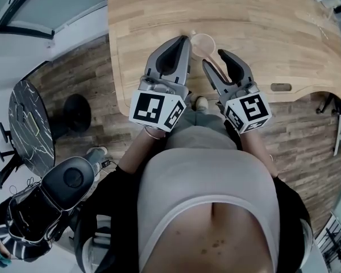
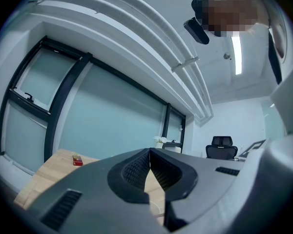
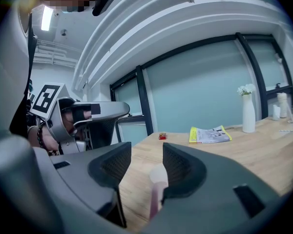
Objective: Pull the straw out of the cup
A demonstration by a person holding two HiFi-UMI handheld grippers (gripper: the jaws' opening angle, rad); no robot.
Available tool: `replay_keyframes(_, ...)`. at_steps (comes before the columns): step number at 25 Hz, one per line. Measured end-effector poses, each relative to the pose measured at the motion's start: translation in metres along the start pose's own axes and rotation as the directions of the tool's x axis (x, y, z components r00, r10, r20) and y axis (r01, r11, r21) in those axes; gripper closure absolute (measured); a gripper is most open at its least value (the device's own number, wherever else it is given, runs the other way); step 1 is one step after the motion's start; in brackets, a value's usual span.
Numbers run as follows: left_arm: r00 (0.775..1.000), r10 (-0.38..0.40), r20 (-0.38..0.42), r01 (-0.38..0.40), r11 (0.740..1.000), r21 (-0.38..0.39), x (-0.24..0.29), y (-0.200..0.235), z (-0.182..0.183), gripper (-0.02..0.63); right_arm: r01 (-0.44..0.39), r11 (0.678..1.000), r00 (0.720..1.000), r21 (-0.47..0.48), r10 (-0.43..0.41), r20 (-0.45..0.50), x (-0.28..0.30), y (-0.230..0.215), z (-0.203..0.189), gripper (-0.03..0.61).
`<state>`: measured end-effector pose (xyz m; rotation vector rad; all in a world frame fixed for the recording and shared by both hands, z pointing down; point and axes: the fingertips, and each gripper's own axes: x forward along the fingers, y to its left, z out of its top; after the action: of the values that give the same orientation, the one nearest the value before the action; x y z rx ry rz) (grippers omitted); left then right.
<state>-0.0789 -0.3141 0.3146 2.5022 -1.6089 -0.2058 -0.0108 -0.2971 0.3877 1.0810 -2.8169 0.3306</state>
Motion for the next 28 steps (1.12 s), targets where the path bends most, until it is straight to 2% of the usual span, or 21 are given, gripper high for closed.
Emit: replay_keyframes(28, 0.999, 0.011, -0.032, -0.012, 1.000, -0.010, -0.002, 0.003, -0.013, 0.607, 0.021, 0.999, 0.996, 0.037, -0.017, -0.092, 0.002, -0.005, -0.033, 0.376)
